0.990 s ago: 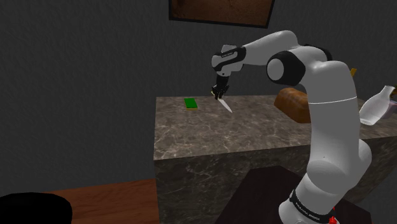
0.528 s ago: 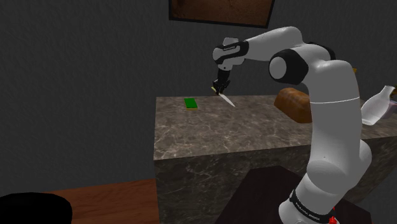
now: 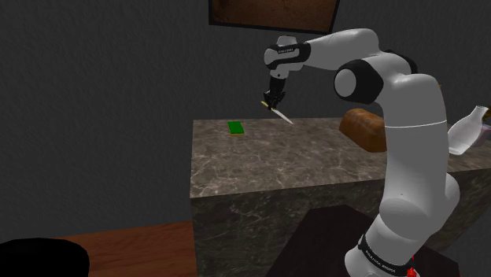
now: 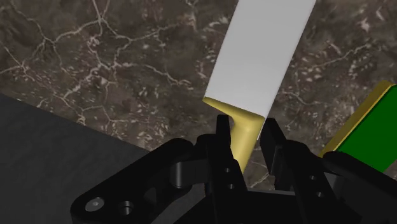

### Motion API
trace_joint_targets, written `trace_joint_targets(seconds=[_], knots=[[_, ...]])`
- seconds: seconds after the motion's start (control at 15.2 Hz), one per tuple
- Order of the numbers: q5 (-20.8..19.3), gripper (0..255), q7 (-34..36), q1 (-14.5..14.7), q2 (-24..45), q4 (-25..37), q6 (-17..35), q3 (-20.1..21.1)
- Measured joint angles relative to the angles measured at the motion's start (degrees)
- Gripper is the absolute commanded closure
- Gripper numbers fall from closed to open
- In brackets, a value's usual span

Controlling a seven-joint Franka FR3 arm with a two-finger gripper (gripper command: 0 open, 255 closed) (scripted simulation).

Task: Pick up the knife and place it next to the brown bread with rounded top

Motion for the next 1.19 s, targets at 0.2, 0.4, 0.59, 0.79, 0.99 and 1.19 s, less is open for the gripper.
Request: trace_joint_targets(seconds=[0.2,0.4,0.59,0.79,0.99,1.19], knots=[[-0.05,255,0.01,-0.28,-0.01,2.31,-2.32,-0.08],[-0.09,255,0.16,-0.50,0.08,4.87,-4.76,-0.13],[-0.07,255,0.29,-0.78,0.36,7.68,-7.27,-0.16],[0.04,255,0.54,-1.11,1.18,11.43,-10.18,-0.13],[0.20,255,0.65,-1.58,2.06,15.15,-13.01,-0.10],[0.34,255,0.86,-1.96,2.82,18.61,-15.71,-0.07]])
